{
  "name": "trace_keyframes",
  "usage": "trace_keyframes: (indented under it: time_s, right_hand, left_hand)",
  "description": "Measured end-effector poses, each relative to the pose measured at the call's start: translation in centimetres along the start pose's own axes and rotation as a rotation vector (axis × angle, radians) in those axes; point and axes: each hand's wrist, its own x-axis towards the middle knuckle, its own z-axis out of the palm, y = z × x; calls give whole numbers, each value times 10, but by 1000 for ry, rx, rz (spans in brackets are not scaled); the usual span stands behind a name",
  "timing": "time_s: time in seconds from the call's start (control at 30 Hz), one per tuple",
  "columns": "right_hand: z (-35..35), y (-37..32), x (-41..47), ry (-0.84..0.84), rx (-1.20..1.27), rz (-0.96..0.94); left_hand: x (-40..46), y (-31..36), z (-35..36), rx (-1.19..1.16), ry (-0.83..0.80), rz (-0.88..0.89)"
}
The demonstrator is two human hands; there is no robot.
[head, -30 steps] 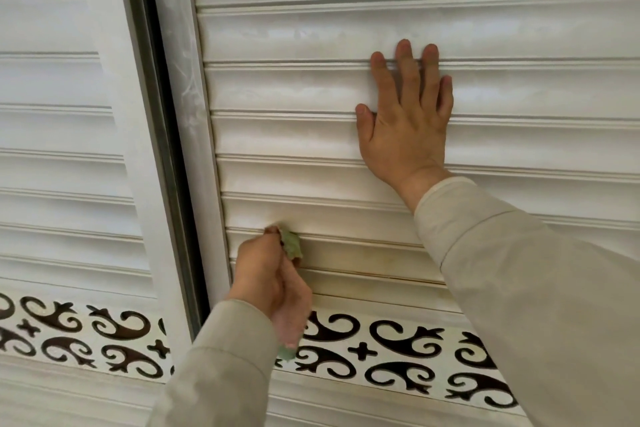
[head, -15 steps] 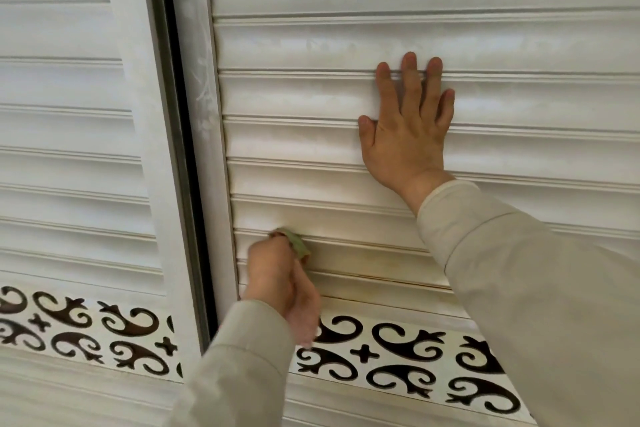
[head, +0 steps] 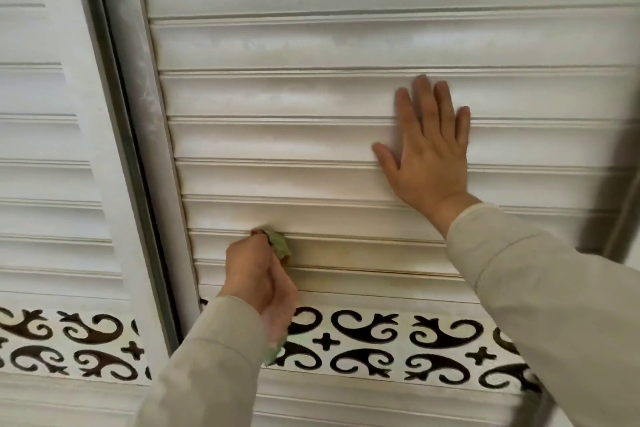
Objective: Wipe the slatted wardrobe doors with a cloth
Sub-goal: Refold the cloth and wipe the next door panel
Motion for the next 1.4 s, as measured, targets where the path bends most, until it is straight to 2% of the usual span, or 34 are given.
trace_keyframes:
  time_s: [0.17,0.37,0.47,0.57,0.67,0.8,0.93,1.07,1.2,1.3,1.4]
  right_hand:
    - [6,15,-2,-81,-59,-90]
    - [10,8,1,-128,-82,-111]
    - [8,-2,4,-155,-71,-144]
    - [0,10,-4,-121,11,-200]
    - [-5,35,-17,-19,12,-201]
    - [-2,50,-23,-63,-49,-212]
    - [4,39,-18,-119,-74,-196]
    - [3,33,-16,-169,-63,-201]
    - [-8,25,-12,-261,16,-256]
    - [-17,37,-15,-236,95,-335]
    - [-19,59,-26,-107,69,-211]
  left_hand:
    - [-16,-19,25,9,7,-7]
    - [-51,-58,104,208,-121,-29]
    - [-63,-69,123,205,-180,-13]
    - [-66,-65,110,185,-92,13]
    - [-57,-41,80,94,69,54]
    - [-54,-28,53,30,141,47]
    - [-55,-43,62,49,66,-129]
    - [-67,-67,115,202,-76,-11]
    - [-102,-86,160,316,-149,9]
    - [-102,-85,150,307,-85,57]
    - [-90,-64,118,121,95,34]
